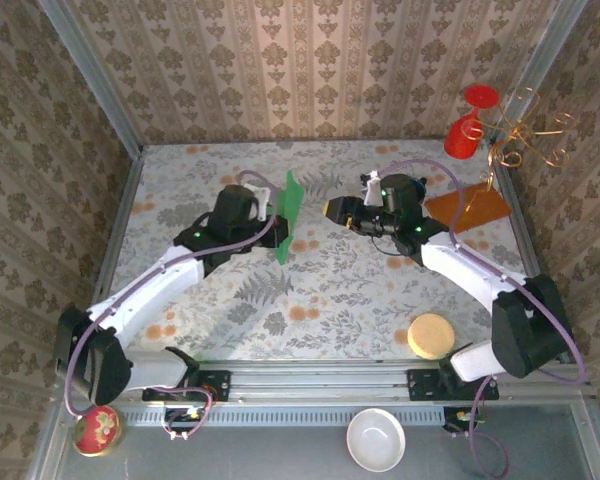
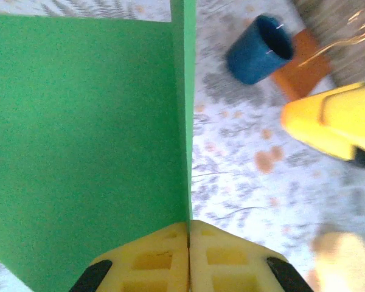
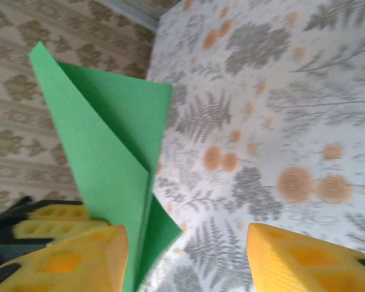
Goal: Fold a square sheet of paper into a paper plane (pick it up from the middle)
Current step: Turn over the paper at the center of the table.
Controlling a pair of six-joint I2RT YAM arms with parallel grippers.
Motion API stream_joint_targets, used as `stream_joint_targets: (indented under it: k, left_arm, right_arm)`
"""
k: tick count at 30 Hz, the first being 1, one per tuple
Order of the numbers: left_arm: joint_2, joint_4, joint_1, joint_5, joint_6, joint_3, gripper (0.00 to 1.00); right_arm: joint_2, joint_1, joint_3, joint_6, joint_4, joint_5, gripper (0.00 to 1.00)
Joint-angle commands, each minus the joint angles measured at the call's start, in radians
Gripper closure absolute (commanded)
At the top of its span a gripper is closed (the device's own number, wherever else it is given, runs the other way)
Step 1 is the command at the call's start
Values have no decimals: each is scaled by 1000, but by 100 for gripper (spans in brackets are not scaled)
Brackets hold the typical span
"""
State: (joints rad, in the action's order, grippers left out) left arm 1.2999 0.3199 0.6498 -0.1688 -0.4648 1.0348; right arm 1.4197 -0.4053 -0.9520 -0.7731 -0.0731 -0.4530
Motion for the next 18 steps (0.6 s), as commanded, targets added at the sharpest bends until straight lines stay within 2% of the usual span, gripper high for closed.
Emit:
stream_joint_targets:
  k: [1, 7, 10, 13, 18]
  left_arm:
    - [103, 313, 59, 374, 178, 94, 92]
    - [348, 501, 150, 726, 201, 269, 92]
    - [478, 590, 172, 859, 185, 345, 92]
    - [608, 681, 185, 942, 148, 417, 92]
    - [766, 741, 209, 987, 122, 488, 92]
  right_arm:
    - [-72, 9, 8, 110, 161, 177, 43]
    - [-136, 46, 53, 103, 199, 270, 42]
    - [-150, 68, 73, 102, 210, 274, 42]
    - [-153, 98, 71, 113, 235, 268, 42]
    - [-151, 125, 75, 114, 244, 254, 42]
